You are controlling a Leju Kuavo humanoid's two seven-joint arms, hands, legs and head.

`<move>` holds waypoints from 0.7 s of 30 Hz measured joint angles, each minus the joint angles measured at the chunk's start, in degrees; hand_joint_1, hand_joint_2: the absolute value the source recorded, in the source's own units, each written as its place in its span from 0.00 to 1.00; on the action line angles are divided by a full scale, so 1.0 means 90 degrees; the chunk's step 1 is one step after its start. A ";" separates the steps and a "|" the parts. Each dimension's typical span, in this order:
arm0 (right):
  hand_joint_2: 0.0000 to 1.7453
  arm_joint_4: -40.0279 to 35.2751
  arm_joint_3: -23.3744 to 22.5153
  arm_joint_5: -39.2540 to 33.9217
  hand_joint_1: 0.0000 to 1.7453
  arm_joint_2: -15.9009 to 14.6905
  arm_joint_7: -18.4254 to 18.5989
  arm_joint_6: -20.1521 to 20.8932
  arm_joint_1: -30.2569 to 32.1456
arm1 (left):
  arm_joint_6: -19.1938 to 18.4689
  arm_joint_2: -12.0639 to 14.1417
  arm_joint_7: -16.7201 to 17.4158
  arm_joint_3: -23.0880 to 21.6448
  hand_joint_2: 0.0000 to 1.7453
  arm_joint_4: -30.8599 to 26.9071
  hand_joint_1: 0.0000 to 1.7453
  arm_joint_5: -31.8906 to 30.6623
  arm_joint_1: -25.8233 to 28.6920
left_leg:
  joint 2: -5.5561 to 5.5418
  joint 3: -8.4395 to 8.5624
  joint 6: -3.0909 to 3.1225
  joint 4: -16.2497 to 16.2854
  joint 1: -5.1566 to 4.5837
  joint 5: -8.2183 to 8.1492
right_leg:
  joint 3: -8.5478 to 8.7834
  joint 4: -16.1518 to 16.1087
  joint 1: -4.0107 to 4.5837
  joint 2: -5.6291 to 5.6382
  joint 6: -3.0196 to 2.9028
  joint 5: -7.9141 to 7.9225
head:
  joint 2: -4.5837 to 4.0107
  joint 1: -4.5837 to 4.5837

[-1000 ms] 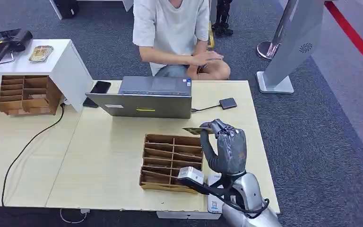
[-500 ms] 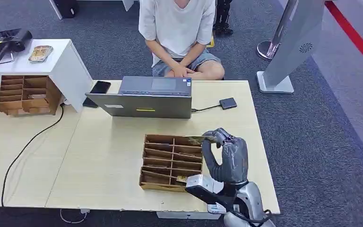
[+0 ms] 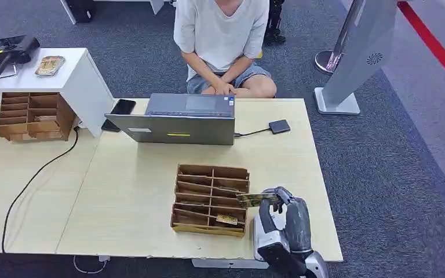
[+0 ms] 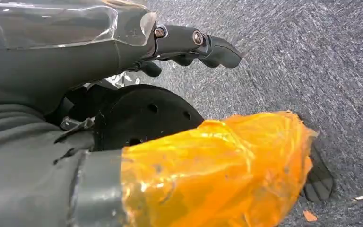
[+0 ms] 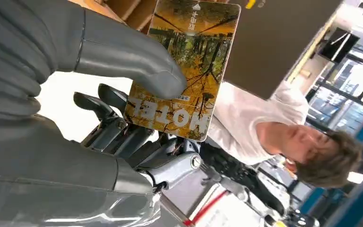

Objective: Pass the card to the sensor for recognition and then transmit it.

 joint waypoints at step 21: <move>1.00 0.0053 -0.0255 -0.0476 1.00 0.0002 0.0097 -0.0044 0.0435 | 0.0000 -0.0002 -0.0197 -0.0007 0.00 0.0000 0.00 0.0352 -0.0001 | 0.0002 0.0000 0.0000 0.0000 -0.0002 0.0000 | 0.0000 0.0000 -0.0001 0.0001 0.0000 0.0000 | 0.0000 -0.0002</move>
